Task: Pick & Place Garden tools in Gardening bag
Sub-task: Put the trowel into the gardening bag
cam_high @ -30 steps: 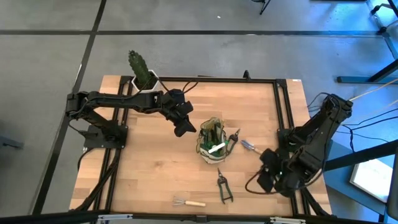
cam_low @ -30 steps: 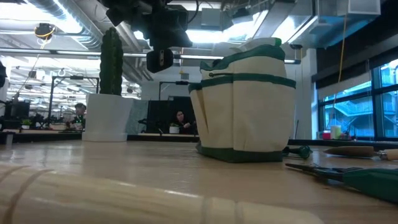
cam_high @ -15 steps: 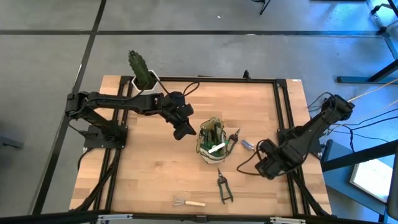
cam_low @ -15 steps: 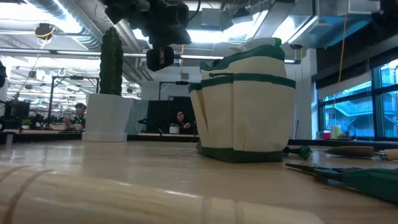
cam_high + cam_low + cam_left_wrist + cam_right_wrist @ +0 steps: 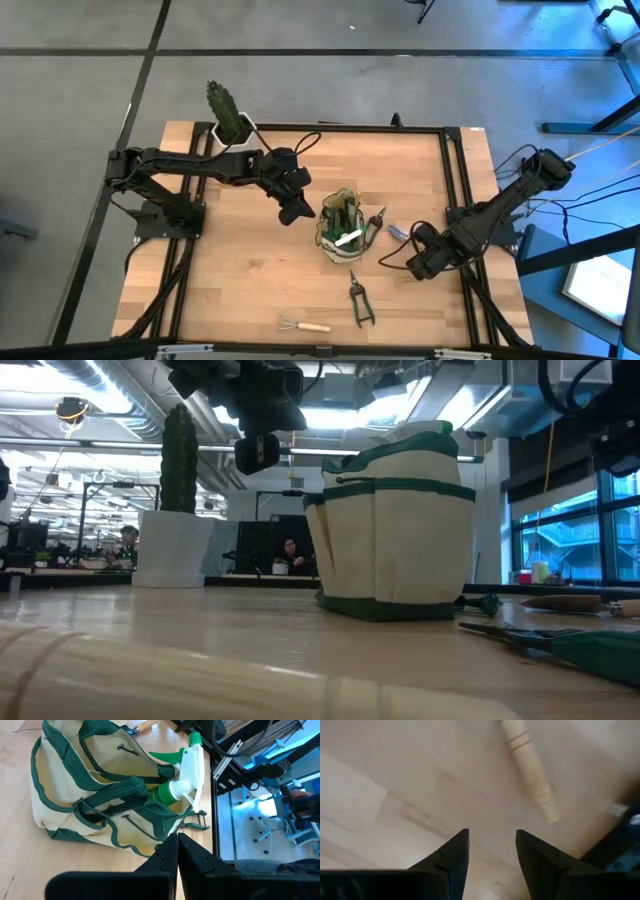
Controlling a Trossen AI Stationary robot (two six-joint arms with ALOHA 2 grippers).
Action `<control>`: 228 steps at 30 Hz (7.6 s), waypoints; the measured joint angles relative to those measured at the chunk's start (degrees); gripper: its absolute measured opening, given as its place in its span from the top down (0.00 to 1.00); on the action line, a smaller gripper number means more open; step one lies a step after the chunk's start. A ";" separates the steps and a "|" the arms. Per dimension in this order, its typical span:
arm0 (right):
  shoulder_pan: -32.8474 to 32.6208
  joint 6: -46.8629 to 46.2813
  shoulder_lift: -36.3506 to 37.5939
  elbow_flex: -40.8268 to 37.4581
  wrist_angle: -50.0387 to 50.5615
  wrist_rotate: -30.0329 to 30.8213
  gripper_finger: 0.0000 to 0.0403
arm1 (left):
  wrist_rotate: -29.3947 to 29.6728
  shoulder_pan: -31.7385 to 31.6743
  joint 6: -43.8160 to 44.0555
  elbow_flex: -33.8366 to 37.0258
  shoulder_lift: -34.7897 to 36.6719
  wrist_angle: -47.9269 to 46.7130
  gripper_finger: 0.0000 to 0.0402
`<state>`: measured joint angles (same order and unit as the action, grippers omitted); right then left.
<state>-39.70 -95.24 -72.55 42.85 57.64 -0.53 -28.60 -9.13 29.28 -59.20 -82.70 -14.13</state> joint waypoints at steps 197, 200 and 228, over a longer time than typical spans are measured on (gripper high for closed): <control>18.69 181.14 -6.52 26.21 -53.79 46.47 0.85 | -22.85 -3.39 76.31 -5.64 -6.60 49.09 0.44; 18.69 181.08 -6.52 26.21 -53.76 46.64 0.85 | -22.93 -3.39 75.40 -5.64 -6.60 48.93 0.45; 19.19 178.54 -6.51 26.21 -55.52 50.13 0.85 | -20.44 -3.34 70.89 -5.68 -6.56 48.48 0.75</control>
<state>-20.51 83.30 -79.06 69.06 2.12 49.60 -49.04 -12.47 100.17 -64.88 -89.25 34.35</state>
